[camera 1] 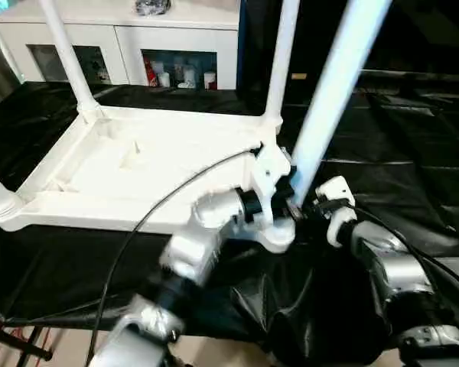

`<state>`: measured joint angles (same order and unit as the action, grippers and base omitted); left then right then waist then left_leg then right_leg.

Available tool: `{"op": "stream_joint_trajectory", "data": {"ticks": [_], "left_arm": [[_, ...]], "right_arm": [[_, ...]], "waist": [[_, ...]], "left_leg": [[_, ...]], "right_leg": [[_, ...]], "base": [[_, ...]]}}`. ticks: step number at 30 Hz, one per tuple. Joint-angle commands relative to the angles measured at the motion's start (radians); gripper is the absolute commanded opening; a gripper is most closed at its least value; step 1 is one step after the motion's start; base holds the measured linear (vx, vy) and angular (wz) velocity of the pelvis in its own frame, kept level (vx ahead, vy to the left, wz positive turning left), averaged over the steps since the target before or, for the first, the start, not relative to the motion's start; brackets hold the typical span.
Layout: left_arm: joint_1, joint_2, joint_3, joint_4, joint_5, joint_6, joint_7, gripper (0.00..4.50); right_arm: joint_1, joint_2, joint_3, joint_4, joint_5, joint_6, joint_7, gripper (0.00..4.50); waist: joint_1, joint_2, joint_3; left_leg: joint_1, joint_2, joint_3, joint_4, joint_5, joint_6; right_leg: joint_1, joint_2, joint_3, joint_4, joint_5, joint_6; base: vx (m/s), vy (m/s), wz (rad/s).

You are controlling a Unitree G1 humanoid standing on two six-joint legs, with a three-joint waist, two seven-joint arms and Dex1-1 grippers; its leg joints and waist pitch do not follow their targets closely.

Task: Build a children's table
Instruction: Rotate table base

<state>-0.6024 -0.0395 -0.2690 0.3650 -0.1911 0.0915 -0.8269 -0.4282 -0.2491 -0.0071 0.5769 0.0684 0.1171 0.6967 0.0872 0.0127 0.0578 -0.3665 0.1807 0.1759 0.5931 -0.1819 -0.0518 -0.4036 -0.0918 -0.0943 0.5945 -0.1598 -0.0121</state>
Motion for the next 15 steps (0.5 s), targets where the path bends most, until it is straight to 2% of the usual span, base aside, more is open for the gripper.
{"op": "stream_joint_trajectory", "data": {"ticks": [1, 2, 3, 5, 6, 7, 8, 14, 15], "left_arm": [[-0.013, 0.031, -0.02, -0.026, 0.031, -0.013, -0.023, 4.48], [-0.013, 0.031, -0.02, -0.026, 0.031, -0.013, -0.023, 4.48], [-0.002, 0.071, -0.031, -0.032, 0.042, -0.009, -0.059, 4.48], [0.008, 0.11, -0.034, -0.023, 0.048, -0.011, -0.087, 4.48], [0.011, 0.148, -0.035, -0.004, 0.067, -0.029, -0.099, 4.48], [0.011, 0.148, -0.035, -0.004, 0.067, -0.029, -0.099, 4.48], [0.016, 0.183, -0.042, 0.0, 0.078, -0.037, -0.128, 4.48], [0.026, 0.299, -0.047, -0.023, 0.075, -0.002, -0.231, 4.48], [0.024, 0.313, -0.042, -0.026, 0.069, 0.008, -0.245, 4.31]], "right_arm": [[-0.018, 0.015, 0.021, -0.041, 0.029, -0.024, 0.04, 3.16], [-0.018, 0.015, 0.021, -0.041, 0.029, -0.024, 0.04, 3.16], [-0.012, 0.002, 0.013, -0.045, 0.031, -0.027, 0.049, 3.16], [-0.005, -0.016, 0.007, -0.048, 0.034, -0.032, 0.06, 3.16], [0.001, -0.039, 0.003, -0.056, 0.034, -0.037, 0.072, 3.16], [0.001, -0.039, 0.003, -0.056, 0.034, -0.037, 0.072, 3.16], [0.004, -0.056, -0.001, -0.062, 0.033, -0.037, 0.079, 3.16], [0.015, -0.125, -0.015, -0.084, 0.03, -0.038, 0.112, 3.16], [0.02, -0.139, -0.013, -0.093, 0.028, -0.036, 0.124, 3.16]], "waist": [[0.01, -0.002, -0.069], [0.008, -0.003, -0.068], [0.009, 0.002, -0.069], [0.008, 0.001, -0.071], [0.011, 0.008, -0.071], [0.011, 0.006, -0.071], [0.013, 0.007, -0.071], [0.025, 0.014, -0.068], [0.028, 0.013, -0.069]], "left_leg": [[0.003, 0.049, -0.021, -0.077, -0.271, 0.042], [0.002, 0.049, -0.02, -0.078, -0.27, 0.046], [0.003, 0.049, -0.02, -0.076, -0.266, 0.045], [0.004, 0.049, -0.017, -0.075, -0.248, 0.054], [0.003, 0.048, -0.017, -0.073, -0.241, 0.054], [0.004, 0.048, -0.017, -0.073, -0.239, 0.056], [0.005, 0.048, -0.017, -0.072, -0.232, 0.057], [0.008, 0.05, -0.014, -0.074, -0.243, 0.042], [0.01, 0.05, -0.014, -0.074, -0.246, 0.039]], "right_leg": [[0.058, -0.066, 0.049, -0.08, -0.298, -0.196], [0.059, -0.065, 0.049, -0.079, -0.292, -0.197], [0.058, -0.066, 0.049, -0.076, -0.282, -0.2], [0.058, -0.065, 0.05, -0.074, -0.248, -0.213], [0.058, -0.066, 0.05, -0.07, -0.238, -0.219], [0.059, -0.064, 0.05, -0.072, -0.237, -0.219], [0.058, -0.065, 0.05, -0.07, -0.234, -0.22], [0.055, -0.065, 0.051, -0.07, -0.268, -0.215], [0.055, -0.064, 0.052, -0.068, -0.268, -0.215]], "base": [[0.0, 0.0, 0.0], [0.0, 0.0, 0.0], [0.0, 0.0, 0.0], [0.0, 0.0, 0.0], [0.0, 0.0, 0.0], [0.0, 0.0, 0.0], [0.0, 0.0, 0.0], [0.0, 0.0, 0.0], [0.0, 0.0, 0.0]]}}
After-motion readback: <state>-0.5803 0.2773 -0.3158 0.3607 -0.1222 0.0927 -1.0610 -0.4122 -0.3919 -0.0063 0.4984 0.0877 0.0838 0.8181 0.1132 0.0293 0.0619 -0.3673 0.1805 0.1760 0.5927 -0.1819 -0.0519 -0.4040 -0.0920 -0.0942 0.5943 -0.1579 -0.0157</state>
